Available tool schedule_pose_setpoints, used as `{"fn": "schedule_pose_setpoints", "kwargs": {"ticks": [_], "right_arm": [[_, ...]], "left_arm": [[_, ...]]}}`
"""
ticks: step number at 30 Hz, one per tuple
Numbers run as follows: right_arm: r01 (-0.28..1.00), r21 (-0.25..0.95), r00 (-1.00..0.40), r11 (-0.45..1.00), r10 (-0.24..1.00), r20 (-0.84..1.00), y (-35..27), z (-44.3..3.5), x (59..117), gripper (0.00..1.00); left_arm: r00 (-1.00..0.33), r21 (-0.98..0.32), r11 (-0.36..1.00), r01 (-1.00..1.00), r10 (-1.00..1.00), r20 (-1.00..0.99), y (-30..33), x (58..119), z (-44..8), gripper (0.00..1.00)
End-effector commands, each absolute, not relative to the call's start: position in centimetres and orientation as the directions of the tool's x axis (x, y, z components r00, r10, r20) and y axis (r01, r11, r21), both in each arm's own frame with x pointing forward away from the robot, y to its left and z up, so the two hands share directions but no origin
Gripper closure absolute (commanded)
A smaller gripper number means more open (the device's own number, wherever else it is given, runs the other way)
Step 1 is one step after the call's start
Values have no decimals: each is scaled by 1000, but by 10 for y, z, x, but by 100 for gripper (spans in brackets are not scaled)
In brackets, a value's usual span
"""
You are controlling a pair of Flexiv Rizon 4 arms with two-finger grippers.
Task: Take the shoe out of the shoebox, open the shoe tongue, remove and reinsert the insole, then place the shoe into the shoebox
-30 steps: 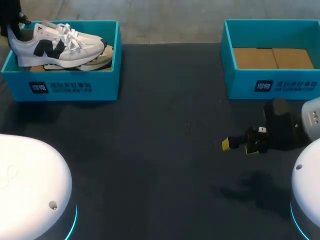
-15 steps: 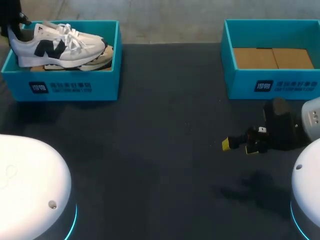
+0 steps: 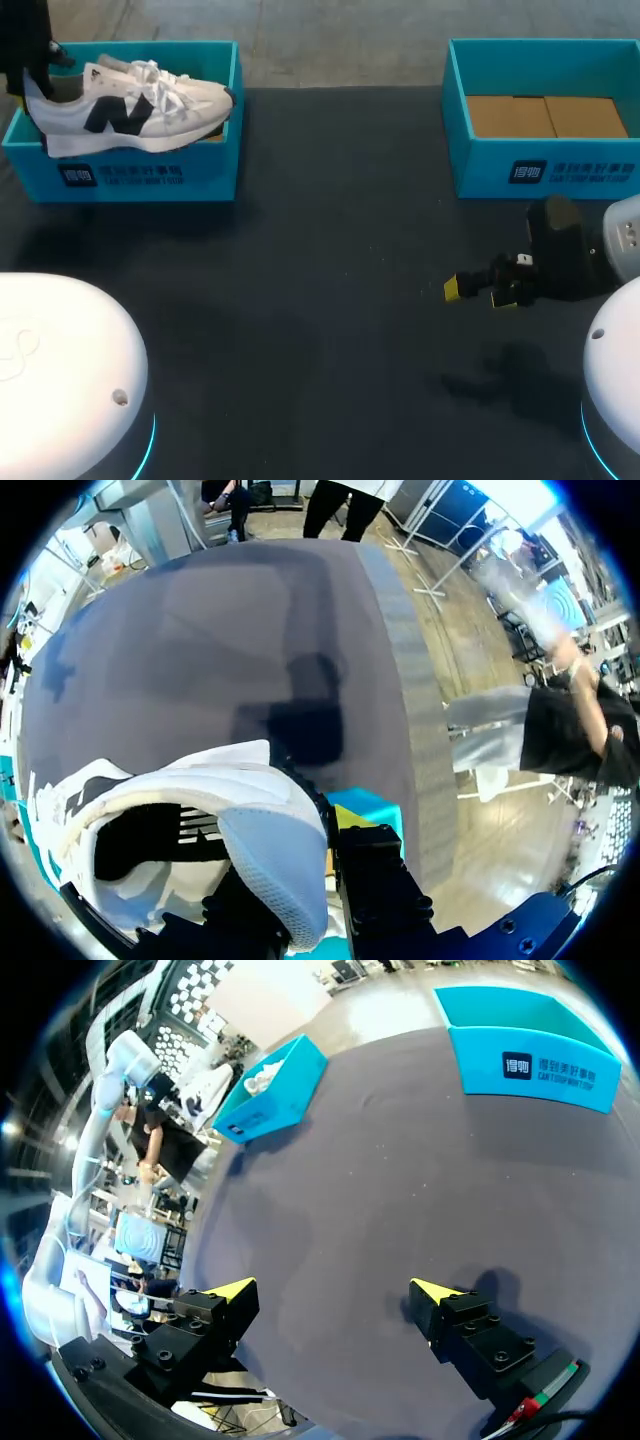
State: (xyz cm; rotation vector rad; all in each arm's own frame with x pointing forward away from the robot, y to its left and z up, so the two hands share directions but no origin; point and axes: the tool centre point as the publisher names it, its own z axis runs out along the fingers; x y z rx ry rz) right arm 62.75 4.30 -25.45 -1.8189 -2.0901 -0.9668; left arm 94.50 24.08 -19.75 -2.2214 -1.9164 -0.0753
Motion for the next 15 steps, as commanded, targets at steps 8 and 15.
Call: {"fn": "schedule_pose_setpoints", "kwargs": {"ticks": [8,15], "right_arm": [[941,338,-216,23,809,547,44,-254,625,0],[941,338,-216,23,809,547,44,-254,625,0]], "left_arm": [[161,-53,-154,987,968,192,204,872,-176,100],[156,-48,-149,988,969,194,175,847,-173,100]]}}
